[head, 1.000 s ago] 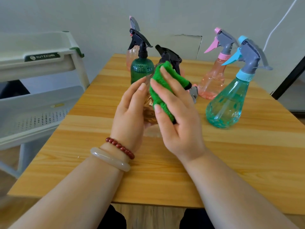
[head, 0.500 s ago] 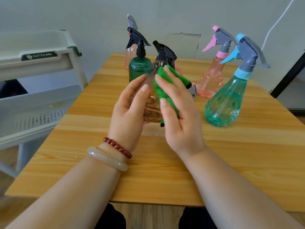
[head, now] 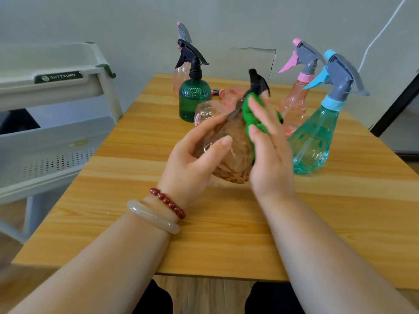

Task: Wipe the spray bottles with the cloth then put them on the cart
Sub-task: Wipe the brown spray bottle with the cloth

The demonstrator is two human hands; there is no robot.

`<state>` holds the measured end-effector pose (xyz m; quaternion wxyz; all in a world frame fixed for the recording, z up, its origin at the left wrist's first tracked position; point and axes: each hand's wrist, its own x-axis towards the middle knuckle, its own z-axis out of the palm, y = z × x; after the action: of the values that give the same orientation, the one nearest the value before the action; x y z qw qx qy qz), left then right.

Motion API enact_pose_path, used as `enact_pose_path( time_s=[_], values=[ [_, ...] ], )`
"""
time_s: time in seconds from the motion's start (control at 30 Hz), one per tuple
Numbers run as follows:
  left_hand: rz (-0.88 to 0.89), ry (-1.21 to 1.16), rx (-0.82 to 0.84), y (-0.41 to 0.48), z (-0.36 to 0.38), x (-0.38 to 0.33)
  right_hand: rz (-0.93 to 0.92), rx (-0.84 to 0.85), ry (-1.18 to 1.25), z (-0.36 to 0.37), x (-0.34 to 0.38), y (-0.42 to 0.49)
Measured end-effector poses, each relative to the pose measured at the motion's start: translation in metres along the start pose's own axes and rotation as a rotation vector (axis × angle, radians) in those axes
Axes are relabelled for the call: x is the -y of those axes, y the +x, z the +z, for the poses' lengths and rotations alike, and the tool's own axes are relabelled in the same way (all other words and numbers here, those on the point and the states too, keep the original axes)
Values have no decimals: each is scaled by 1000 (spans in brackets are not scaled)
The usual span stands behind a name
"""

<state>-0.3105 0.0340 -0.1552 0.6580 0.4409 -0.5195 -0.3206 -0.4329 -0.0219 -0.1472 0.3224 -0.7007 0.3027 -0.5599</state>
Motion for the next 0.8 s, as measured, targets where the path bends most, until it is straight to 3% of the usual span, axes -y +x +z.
enact_pose_path(
  time_s=[0.13, 0.33, 0.4, 0.5, 0.57, 0.8],
  values=[
    [25, 8, 0, 0, 6, 0, 93, -12, 121, -6, 0, -5],
    [-39, -102, -192, 6, -9, -1, -256, 233, 6, 9, 6, -15],
    [-44, -98, -154, 5, -8, -2, -195, 190, 4, 10, 5, -11],
    [-39, -47, -48, 2, 1, -1, 94, 59, 103, 0, 1, 2],
    [-43, -47, -11, 0, 6, 0, 143, 32, 140, -8, -2, 4],
    [-63, -114, -202, 5, -8, -2, -275, 260, 9, 9, 5, -17]
  ],
)
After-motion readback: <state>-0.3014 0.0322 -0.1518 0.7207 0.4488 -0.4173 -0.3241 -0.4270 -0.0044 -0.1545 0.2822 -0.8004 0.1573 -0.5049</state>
